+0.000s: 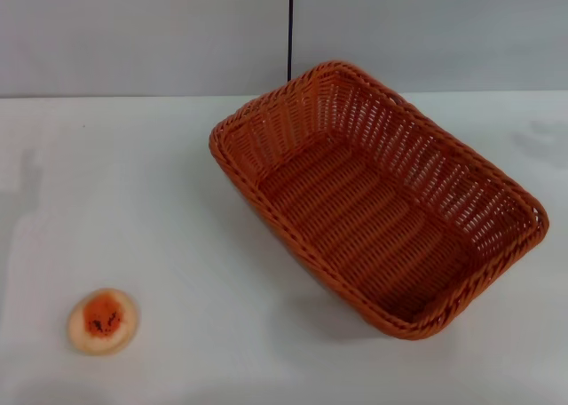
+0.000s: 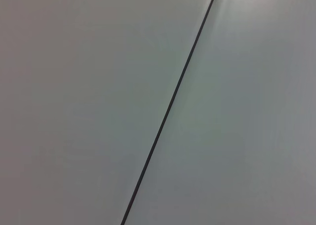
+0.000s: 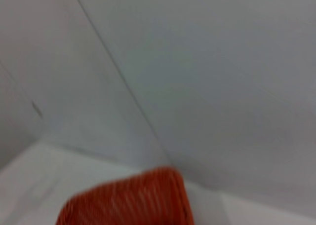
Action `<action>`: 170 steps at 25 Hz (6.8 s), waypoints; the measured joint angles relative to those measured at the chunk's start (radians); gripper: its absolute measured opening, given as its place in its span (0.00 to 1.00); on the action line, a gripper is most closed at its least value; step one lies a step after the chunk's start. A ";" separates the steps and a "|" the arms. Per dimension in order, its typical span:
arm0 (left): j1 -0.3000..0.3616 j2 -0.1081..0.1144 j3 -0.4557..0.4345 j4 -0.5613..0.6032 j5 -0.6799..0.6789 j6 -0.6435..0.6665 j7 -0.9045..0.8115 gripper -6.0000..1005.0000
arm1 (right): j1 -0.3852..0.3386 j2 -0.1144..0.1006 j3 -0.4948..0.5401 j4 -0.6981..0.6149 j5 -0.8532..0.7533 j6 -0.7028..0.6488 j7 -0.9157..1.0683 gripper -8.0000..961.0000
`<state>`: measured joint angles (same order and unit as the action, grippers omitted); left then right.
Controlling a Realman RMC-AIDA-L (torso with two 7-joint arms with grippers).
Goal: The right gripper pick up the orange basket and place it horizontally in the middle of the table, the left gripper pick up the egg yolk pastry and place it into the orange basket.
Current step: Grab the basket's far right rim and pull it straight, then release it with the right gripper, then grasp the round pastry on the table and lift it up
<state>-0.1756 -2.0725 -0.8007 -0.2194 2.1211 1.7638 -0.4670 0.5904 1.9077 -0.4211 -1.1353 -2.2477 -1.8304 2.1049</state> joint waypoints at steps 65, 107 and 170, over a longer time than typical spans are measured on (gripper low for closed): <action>0.008 -0.001 0.039 -0.001 -0.007 -0.038 -0.020 0.63 | 0.135 0.043 -0.378 0.215 -0.082 0.120 -0.002 0.18; -0.004 -0.004 0.037 -0.008 -0.009 -0.049 -0.033 0.61 | 0.219 -0.051 -0.402 0.401 0.137 -0.110 -0.351 0.18; -0.088 0.153 0.728 0.608 0.089 0.121 -0.499 0.56 | -0.334 0.163 -0.065 0.731 1.152 0.212 -1.023 0.52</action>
<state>-0.2641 -1.9190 -0.0728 0.3884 2.2098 1.8852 -0.9657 0.2561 2.0703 -0.4862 -0.4042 -1.0959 -1.6182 1.0814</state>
